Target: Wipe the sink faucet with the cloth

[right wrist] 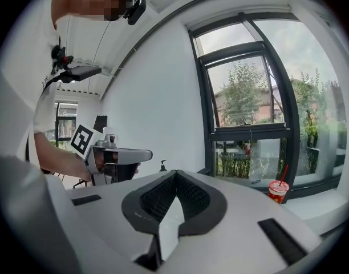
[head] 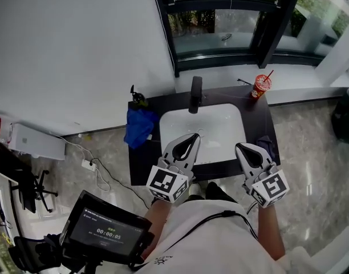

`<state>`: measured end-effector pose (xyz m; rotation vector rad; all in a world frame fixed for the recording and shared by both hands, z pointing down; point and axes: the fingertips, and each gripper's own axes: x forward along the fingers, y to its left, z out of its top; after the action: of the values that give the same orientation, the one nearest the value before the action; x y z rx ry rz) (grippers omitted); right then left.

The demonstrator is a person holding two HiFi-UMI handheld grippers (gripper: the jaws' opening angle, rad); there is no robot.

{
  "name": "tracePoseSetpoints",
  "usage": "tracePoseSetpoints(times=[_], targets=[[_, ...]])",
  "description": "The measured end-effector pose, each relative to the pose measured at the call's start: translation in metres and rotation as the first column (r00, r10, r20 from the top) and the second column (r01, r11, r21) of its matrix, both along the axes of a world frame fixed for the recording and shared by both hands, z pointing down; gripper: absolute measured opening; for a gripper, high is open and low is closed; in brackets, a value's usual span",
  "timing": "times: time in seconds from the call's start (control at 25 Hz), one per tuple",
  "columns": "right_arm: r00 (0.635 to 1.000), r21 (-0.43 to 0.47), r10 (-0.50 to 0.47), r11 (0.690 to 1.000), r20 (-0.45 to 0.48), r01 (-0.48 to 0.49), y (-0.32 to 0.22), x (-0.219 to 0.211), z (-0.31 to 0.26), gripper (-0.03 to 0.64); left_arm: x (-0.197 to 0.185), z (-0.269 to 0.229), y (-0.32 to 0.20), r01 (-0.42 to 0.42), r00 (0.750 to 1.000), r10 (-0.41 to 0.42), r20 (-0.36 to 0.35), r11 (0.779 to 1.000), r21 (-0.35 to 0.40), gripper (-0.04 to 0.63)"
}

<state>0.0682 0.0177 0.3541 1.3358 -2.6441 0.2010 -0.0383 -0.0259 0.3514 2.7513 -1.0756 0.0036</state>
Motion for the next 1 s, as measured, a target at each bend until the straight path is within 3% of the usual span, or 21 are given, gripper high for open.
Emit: tracePoseSetpoints(times=[0.24, 0.52, 0.8, 1.0], targets=[[0.998, -0.011, -0.043, 0.999, 0.038, 0.043, -0.027, 0.022, 0.006, 0.005, 0.015, 0.0, -0.02, 0.042, 0.999, -0.042, 0.032, 0.999, -0.003, -0.006], [0.996, -0.022, -0.065, 0.998, 0.056, 0.066, -0.039, 0.054, 0.027, 0.005, 0.057, 0.023, -0.035, -0.001, 0.996, 0.003, 0.095, 1.0, -0.017, -0.006], [0.996, -0.062, 0.081, 0.995, 0.03, -0.079, -0.029, 0.104, 0.054, 0.005, 0.118, 0.047, -0.035, -0.174, 0.974, 0.179, 0.138, 0.983, -0.052, -0.006], [0.959, -0.118, 0.281, 0.954, 0.036, -0.276, -0.012, 0.159, 0.086, 0.005, 0.173, 0.072, -0.02, -0.352, 0.918, 0.363, 0.161, 0.931, -0.093, -0.006]])
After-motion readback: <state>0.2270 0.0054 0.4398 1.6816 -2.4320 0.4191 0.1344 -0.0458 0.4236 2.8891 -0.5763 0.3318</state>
